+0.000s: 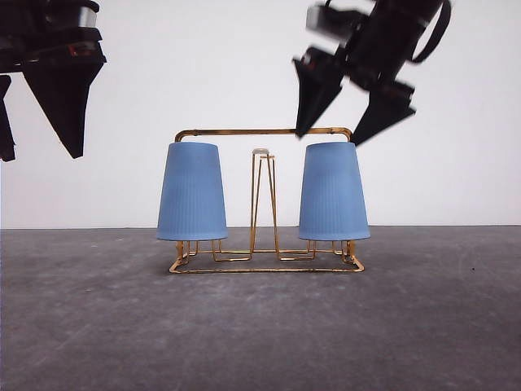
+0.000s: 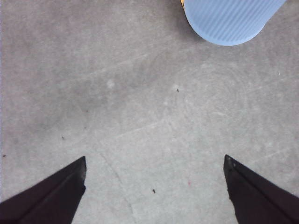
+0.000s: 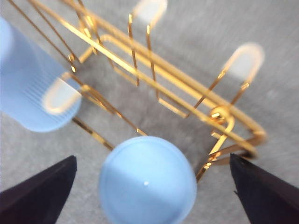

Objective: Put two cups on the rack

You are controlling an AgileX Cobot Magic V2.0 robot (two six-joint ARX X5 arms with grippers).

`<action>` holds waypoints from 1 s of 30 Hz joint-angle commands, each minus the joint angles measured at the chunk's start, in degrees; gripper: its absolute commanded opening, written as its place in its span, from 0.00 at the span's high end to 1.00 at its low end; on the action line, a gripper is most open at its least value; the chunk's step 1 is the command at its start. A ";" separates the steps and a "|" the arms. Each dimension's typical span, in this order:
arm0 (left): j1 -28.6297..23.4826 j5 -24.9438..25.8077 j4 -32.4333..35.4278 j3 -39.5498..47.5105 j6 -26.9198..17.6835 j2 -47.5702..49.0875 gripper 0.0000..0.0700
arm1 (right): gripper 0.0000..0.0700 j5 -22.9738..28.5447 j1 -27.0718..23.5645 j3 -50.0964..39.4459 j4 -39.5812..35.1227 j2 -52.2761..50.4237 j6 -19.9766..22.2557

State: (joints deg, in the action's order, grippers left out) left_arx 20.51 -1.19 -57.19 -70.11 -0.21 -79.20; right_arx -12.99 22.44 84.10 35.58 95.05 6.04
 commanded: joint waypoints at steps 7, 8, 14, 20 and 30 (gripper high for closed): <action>-1.38 0.21 0.07 -0.90 -0.85 -0.49 0.21 | 0.05 1.41 -0.50 1.09 2.71 -7.67 -0.29; -2.07 0.46 0.04 -0.90 -0.92 -0.44 0.21 | 0.05 1.58 -0.76 1.09 3.81 -8.60 -0.23; -9.01 7.98 0.21 -0.90 -2.45 0.87 0.21 | 0.05 4.00 -3.50 -1.10 8.16 -13.86 -0.07; -15.77 8.98 -0.04 -0.90 -2.77 2.78 0.21 | 0.05 5.88 -8.46 -9.91 7.31 -21.66 -0.46; -17.92 8.96 0.22 -0.90 -2.78 5.44 0.21 | 0.05 8.70 -15.65 -27.59 6.61 -38.49 -7.25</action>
State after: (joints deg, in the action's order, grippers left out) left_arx 2.63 7.64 -57.23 -70.11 -2.17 -73.27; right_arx -4.77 7.00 56.96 42.90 57.20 1.44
